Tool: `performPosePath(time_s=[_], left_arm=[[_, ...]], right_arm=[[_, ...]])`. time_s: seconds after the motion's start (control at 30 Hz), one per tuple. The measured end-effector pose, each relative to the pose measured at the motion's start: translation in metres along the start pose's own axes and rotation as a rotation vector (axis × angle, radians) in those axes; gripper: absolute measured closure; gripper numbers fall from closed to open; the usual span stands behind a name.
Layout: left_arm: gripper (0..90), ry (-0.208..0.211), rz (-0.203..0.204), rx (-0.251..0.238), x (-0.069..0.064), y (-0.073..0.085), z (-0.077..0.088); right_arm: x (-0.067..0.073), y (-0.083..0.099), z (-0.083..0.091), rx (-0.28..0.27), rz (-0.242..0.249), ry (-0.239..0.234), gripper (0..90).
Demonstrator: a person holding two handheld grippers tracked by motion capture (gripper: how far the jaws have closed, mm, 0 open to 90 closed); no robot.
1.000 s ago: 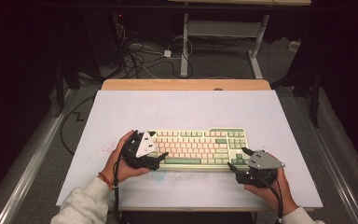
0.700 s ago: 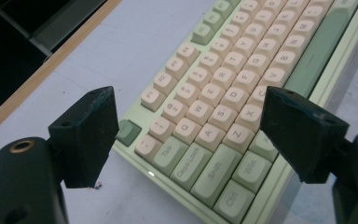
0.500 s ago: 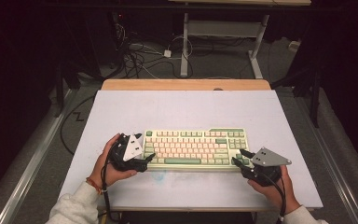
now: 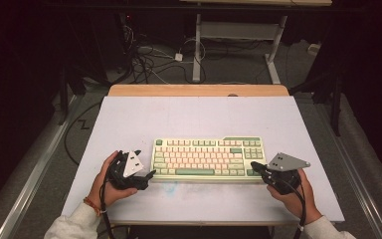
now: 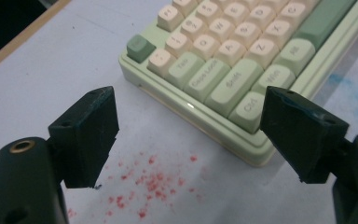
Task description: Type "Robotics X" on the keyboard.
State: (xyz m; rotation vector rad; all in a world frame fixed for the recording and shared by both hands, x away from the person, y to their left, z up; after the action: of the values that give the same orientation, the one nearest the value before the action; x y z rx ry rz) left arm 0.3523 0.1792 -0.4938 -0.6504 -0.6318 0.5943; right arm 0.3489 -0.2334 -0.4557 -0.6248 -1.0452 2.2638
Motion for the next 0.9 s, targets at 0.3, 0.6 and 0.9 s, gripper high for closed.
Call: performPosePath(time_s=[0.3,0.6,0.9], left_arm=[[18.1,0.005,0.071,0.007,0.0,0.015,0.006],[18.1,0.008,0.093,0.007,0.002,0.02,0.012],[18.1,0.021,0.095,0.019,0.0,0.02,0.011]], right_arm=[[0.001,-0.011,-0.015,0.041,0.02,-0.033,89.9],[0.001,-0.018,-0.043,0.086,0.034,-0.08,90.0],[0.005,-0.019,-0.057,0.113,0.048,-0.087,90.0]])
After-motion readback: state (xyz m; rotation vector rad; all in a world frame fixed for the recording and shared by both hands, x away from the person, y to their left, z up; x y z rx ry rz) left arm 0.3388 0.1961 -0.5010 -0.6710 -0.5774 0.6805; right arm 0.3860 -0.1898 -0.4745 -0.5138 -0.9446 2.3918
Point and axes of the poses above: each handheld gripper's, and its own axes: z roughly backward along the jaws, y roughly out of its underside, x roughly to its left, the point moved 4 cm from there along -z, roughly forward along the jaws, and after that the axes turned 3 degrees about -y, right-handed, at the moved point
